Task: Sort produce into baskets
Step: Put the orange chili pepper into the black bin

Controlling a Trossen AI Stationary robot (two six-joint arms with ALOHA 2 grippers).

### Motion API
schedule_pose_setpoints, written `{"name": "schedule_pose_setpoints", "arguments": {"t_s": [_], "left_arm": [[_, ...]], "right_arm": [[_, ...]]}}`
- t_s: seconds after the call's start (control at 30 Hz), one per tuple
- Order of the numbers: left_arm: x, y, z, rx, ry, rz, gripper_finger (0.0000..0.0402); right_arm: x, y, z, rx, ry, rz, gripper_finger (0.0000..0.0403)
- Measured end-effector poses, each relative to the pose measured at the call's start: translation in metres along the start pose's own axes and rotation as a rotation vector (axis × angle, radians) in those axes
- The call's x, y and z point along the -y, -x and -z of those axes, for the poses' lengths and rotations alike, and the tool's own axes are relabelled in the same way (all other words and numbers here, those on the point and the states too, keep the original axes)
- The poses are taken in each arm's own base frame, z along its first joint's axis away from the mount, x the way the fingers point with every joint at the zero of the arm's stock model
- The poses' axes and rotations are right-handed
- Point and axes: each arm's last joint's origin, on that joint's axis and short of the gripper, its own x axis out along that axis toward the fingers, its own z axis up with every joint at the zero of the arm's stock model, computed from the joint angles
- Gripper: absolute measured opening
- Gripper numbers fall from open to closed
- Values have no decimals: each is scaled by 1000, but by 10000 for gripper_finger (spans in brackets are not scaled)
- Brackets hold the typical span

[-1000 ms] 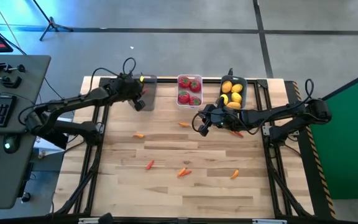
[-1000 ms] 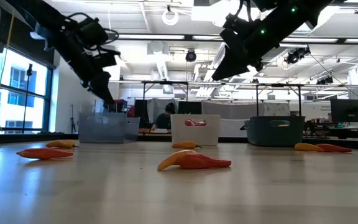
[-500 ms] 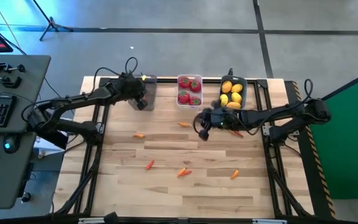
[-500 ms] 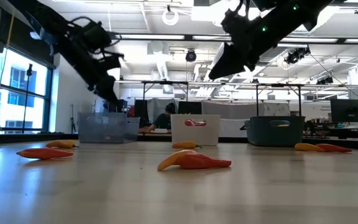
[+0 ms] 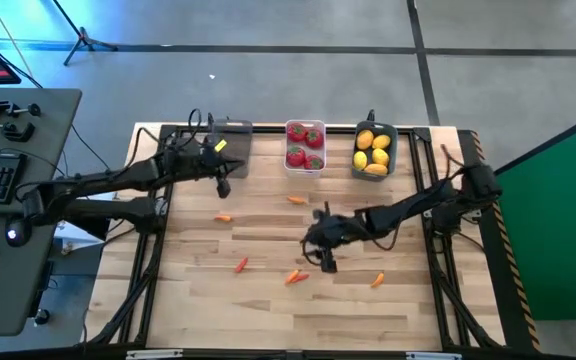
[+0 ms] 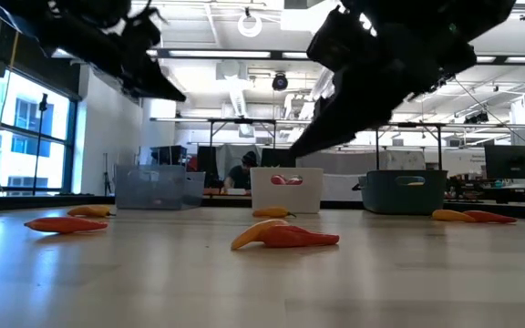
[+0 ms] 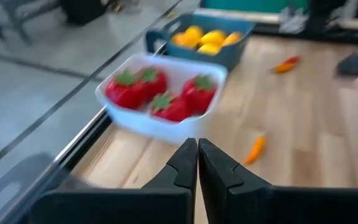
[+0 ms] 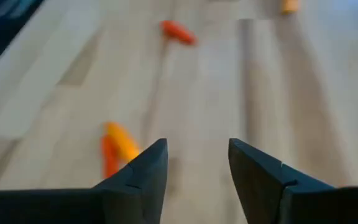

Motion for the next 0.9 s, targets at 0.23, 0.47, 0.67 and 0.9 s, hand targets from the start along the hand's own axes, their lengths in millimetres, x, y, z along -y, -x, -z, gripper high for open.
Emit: {"name": "schedule_pose_setpoints", "arguments": {"t_s": [0.23, 0.47, 0.67, 0.9], "left_arm": [[17, 17, -12, 106, -34, 78, 1], [21, 19, -12, 104, -44, 98, 1], [21, 19, -8, 69, -46, 95, 1], [22, 19, -6, 48, -48, 97, 1]], "right_arm": [[-13, -29, 18, -5, 33, -115, 165], [-15, -59, 21, -41, 43, -221, 165], [-15, -72, 23, -89, 57, -247, 165], [-10, -74, 23, -94, 47, -235, 128]]}}
